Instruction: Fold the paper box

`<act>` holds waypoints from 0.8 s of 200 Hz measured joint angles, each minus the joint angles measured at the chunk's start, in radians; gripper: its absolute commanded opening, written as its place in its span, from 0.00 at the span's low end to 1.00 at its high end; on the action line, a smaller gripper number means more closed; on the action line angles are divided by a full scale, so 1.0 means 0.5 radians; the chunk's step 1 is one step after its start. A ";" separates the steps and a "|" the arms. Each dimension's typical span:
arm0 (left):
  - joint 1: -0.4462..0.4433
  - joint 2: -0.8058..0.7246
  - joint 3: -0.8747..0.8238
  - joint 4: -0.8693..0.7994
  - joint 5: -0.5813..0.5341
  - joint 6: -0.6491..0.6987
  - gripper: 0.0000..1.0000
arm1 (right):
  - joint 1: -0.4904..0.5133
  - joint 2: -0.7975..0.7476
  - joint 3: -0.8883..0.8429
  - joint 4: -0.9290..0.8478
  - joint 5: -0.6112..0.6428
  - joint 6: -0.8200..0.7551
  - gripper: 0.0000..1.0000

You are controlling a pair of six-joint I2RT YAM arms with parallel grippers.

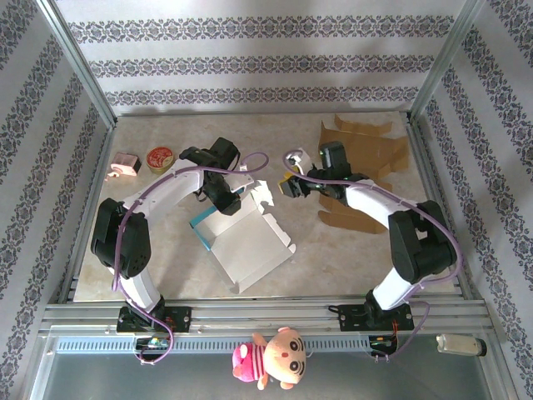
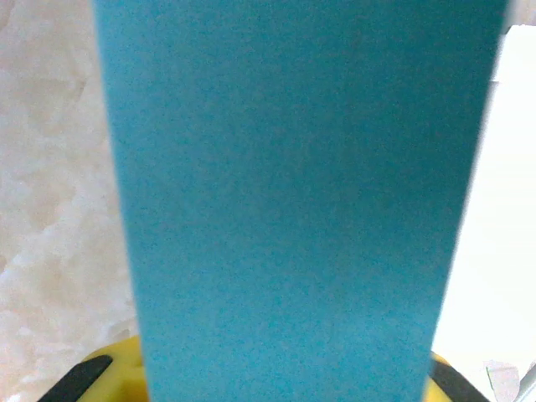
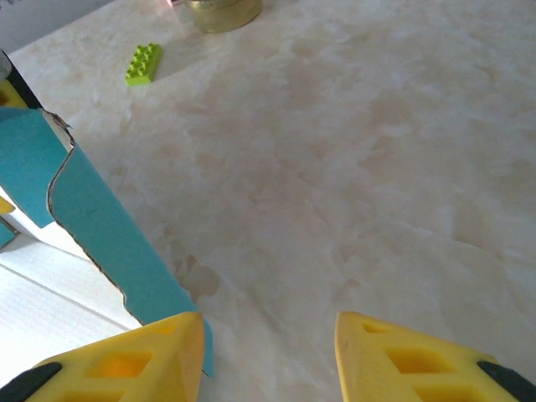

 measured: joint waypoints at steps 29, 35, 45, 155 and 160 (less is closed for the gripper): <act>-0.010 0.000 0.000 0.000 -0.002 -0.001 0.09 | 0.134 0.150 0.089 0.002 0.067 0.000 0.43; -0.010 0.001 0.000 0.000 -0.007 -0.001 0.09 | 0.153 0.172 0.100 0.001 0.065 0.000 0.42; -0.010 0.001 0.000 0.000 -0.009 -0.001 0.09 | 0.175 0.187 0.104 0.001 0.056 0.000 0.42; -0.010 0.002 0.000 0.023 -0.006 -0.001 0.08 | 0.215 0.208 0.069 0.003 -0.357 -0.060 0.32; -0.010 0.002 0.000 0.024 -0.003 -0.001 0.08 | 0.224 0.214 0.071 0.008 -0.375 -0.061 0.32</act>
